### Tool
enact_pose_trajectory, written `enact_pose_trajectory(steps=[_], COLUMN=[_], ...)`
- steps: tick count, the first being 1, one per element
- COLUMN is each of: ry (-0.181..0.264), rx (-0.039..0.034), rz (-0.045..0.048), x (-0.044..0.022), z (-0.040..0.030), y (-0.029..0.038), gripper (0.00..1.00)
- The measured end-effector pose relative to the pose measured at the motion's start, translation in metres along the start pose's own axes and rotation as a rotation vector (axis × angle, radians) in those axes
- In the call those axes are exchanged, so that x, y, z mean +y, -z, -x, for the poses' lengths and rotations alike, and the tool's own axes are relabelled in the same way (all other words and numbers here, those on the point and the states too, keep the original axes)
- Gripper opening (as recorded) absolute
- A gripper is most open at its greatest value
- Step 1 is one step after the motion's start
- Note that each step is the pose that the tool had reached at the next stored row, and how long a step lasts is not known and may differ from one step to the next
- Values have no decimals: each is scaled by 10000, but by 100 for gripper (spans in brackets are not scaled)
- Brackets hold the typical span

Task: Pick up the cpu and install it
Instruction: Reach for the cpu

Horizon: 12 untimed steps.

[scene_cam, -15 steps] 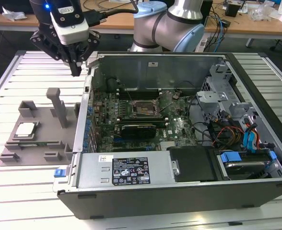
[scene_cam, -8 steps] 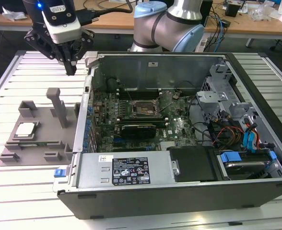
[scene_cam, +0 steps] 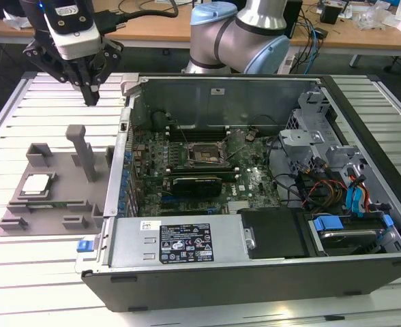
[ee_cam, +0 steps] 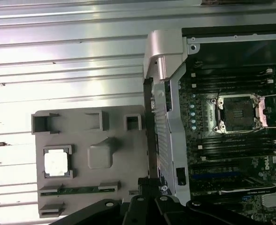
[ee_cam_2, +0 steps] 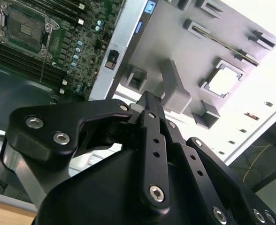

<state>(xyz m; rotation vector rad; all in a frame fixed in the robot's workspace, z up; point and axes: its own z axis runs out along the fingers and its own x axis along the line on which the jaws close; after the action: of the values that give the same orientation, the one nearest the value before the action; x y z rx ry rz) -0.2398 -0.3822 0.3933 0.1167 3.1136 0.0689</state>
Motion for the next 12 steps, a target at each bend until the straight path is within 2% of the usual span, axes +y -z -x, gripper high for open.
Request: enact_pose_trajectory(steps=[12], ry=[0], rx=[1], rz=[0], x=[38], z=[-165], y=[2], gripper=[11])
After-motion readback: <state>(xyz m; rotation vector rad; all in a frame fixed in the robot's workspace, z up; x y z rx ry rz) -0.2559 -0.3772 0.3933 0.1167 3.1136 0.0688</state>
